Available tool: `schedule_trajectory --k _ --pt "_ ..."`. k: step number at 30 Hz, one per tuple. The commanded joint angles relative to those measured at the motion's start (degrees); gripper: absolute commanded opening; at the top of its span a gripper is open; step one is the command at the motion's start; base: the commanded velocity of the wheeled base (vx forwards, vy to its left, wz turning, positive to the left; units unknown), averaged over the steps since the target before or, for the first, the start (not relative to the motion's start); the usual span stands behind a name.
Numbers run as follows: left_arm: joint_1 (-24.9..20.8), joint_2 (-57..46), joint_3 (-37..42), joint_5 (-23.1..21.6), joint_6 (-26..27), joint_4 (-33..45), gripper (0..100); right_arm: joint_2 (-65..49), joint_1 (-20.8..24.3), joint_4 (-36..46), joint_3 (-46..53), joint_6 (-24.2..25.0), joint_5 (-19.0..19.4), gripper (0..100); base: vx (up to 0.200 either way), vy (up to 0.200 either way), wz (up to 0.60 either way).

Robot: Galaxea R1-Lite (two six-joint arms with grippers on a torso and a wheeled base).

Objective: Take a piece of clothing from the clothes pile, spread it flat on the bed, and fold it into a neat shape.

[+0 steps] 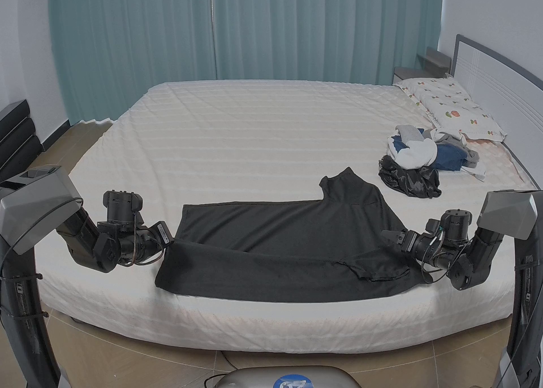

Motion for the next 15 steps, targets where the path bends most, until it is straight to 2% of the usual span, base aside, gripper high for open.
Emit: schedule_trajectory --k 1,13,14,15 --pt "0.01 0.04 0.15 -0.04 -0.05 -0.02 0 1.26 -0.23 -0.04 -1.35 -0.02 0.03 100 0.0 0.0 0.0" --pt "0.09 -0.05 0.15 -0.04 -0.14 -0.02 0 3.99 -0.05 -0.04 -2.5 -1.33 -0.06 100 0.0 0.0 0.0" --pt "0.09 -0.05 0.15 -0.04 -0.22 -0.02 0 4.08 -0.14 -0.04 -2.5 -1.42 0.03 0 0.0 0.0 0.0" --pt "0.09 -0.05 0.15 -0.04 -0.22 -0.02 0 4.08 -0.14 -0.04 -2.5 -1.42 -0.06 0 0.0 0.0 0.0"
